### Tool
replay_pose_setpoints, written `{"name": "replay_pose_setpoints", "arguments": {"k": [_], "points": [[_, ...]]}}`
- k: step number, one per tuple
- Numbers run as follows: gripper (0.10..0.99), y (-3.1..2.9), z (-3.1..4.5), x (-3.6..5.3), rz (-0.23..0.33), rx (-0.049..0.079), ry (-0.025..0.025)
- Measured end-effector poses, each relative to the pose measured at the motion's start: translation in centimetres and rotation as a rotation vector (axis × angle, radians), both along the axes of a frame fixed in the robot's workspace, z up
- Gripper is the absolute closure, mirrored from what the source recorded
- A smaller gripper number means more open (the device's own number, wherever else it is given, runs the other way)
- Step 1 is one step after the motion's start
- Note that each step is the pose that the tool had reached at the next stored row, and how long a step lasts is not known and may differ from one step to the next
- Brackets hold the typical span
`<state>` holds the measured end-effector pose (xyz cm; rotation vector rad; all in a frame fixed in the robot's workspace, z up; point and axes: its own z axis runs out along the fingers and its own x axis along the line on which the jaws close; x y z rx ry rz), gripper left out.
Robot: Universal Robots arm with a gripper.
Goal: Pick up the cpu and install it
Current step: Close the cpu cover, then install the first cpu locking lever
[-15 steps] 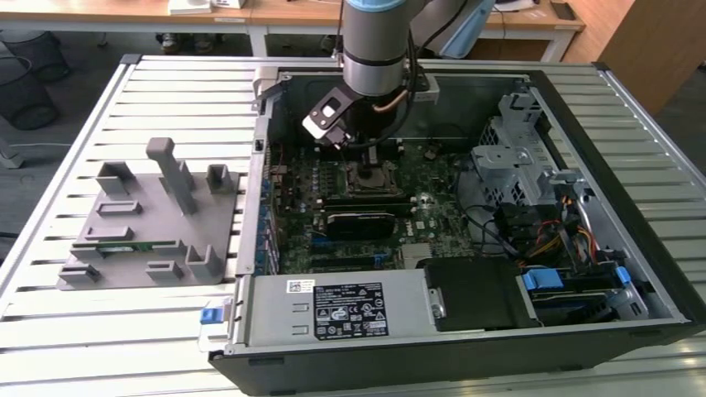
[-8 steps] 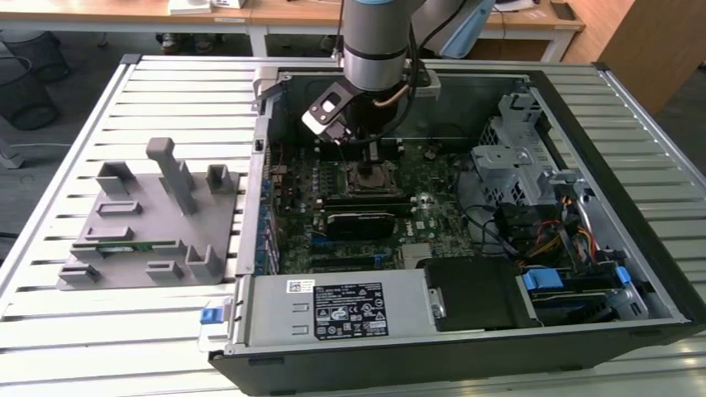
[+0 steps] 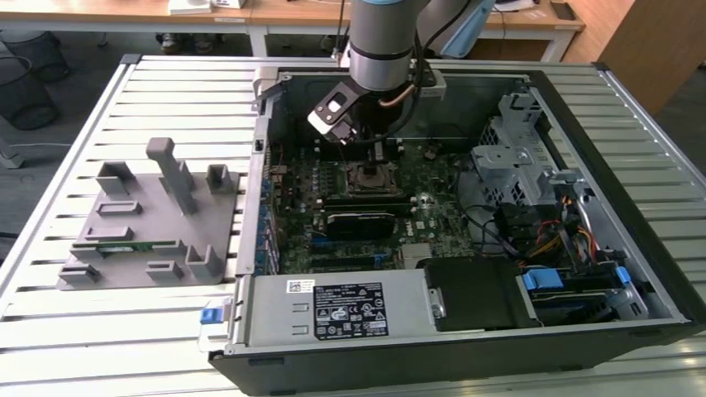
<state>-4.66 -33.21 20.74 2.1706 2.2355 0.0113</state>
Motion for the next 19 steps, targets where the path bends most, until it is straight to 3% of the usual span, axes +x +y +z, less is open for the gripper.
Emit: {"name": "replay_pose_setpoints", "arguments": {"k": [11,19], "points": [[0.98,0.0,0.16,0.22,0.0,0.0,0.0001],[0.98,0.0,1.53,0.22,0.0,0.0,0.0]]}}
